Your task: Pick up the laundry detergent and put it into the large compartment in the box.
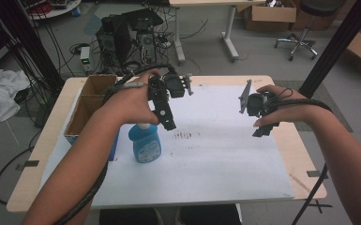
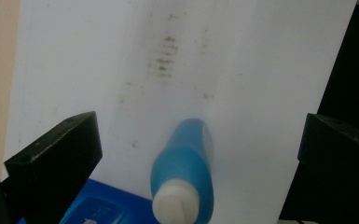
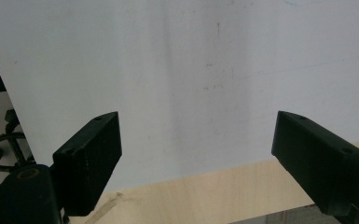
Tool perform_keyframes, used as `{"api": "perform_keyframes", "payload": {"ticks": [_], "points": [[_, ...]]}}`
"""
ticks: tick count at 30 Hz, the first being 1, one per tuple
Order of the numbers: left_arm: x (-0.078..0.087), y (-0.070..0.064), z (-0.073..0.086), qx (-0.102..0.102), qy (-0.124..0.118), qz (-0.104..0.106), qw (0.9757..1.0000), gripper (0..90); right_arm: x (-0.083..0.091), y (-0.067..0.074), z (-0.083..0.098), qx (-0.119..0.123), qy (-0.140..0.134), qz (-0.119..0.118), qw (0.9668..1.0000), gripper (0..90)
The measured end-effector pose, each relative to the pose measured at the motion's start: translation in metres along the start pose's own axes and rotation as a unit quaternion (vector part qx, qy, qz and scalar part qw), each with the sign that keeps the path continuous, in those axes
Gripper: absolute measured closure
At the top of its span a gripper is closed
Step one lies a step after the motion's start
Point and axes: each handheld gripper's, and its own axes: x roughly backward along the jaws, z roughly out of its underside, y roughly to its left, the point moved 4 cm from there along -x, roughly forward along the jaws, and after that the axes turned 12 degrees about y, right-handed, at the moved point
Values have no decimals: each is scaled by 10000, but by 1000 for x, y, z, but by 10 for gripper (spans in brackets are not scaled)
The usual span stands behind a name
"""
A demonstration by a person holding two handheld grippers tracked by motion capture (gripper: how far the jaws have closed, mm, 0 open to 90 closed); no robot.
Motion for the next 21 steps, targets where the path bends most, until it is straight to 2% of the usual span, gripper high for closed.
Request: {"api": "perform_keyframes", "payload": {"ticks": [4,7,8,15,21], "points": [[1,0,14,250,-75,73,9996,1,1,-1,-4,67,-21,17,10000,160],[0,0,20,336,-103,115,9993,1,0,-1,-6,81,-30,20,10000,161],[-2,-1,25,454,-114,155,9988,1,0,-2,-8,121,-34,33,9999,161],[-14,-6,36,692,-95,254,9972,1,-1,-3,-13,217,-61,56,9997,161],[-25,-5,46,885,-23,314,9956,1,-2,-3,-16,282,-80,59,9996,160]]}}
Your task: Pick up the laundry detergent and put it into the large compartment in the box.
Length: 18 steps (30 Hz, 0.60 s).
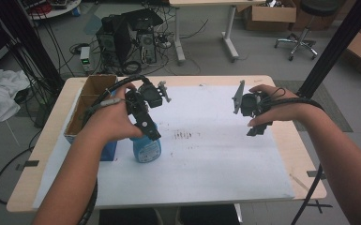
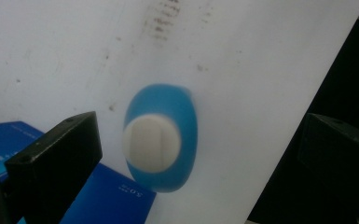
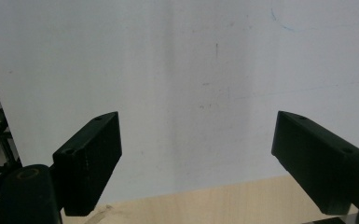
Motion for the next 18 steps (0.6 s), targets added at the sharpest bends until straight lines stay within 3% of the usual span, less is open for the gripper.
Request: {"api": "perform_keyframes", "payload": {"ticks": [6,18], "points": [[-11,6,6,106,132,50,9998,0,-4,2,-1,3,-16,-14,10000,161],[-31,19,7,81,370,67,9993,1,-6,7,-3,24,-16,2,10000,161]]}}
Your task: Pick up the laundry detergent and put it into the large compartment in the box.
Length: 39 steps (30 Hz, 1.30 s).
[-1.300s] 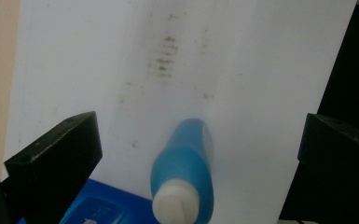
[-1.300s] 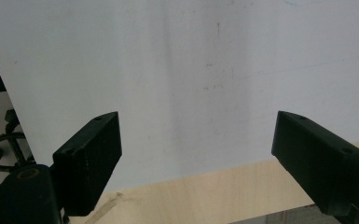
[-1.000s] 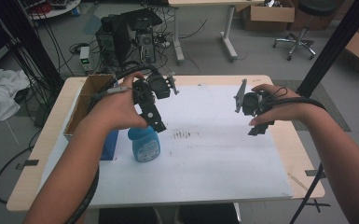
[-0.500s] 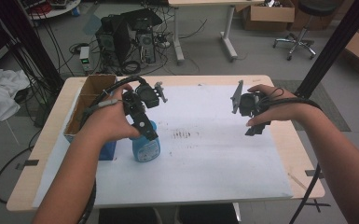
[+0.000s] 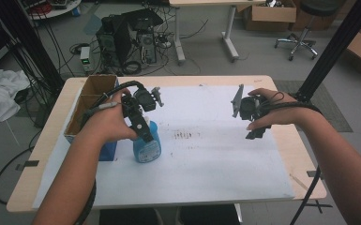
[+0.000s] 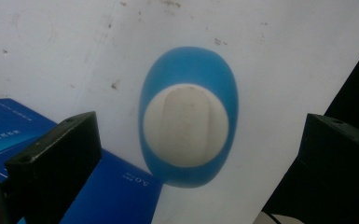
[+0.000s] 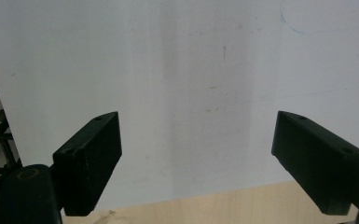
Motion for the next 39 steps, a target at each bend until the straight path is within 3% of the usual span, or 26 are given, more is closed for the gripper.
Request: {"api": "perform_keyframes", "payload": {"ticks": [14,39], "points": [[-28,4,-3,-136,275,-102,9995,1,-6,1,-3,-31,2,-45,10000,161],[-42,5,-12,-333,396,-139,9986,51,-9,-3,-5,-55,-30,-110,9999,161]]}}
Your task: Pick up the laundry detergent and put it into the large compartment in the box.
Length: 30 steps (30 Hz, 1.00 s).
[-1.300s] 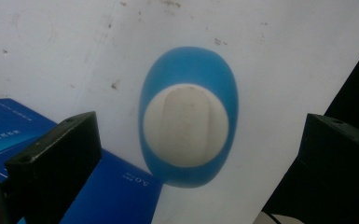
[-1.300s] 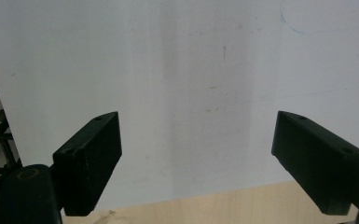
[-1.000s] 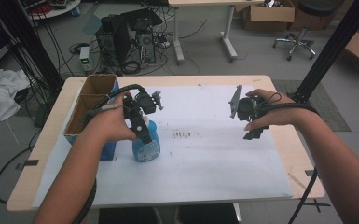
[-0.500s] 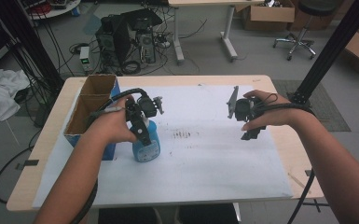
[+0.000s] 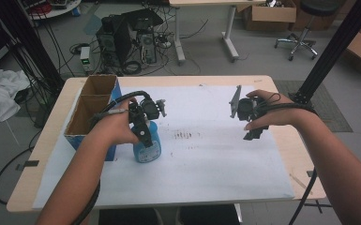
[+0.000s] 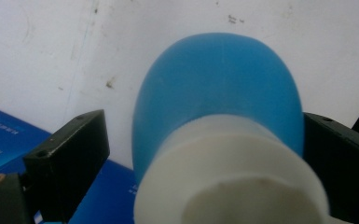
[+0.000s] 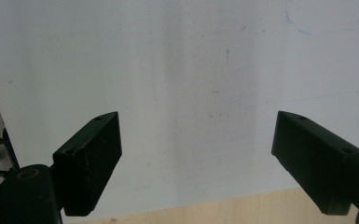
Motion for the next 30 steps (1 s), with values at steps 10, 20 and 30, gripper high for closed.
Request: {"api": "perform_keyframes", "payload": {"ticks": [10,20,30], "points": [[-3,0,-1,-27,70,4,10000,133,0,-1,-2,28,5,7,10000,161],[-4,0,-2,-77,63,18,9999,179,-1,-2,0,-21,3,5,10000,161],[-5,0,-1,-77,120,19,9999,272,-1,-3,0,-33,-12,3,10000,161]]}}
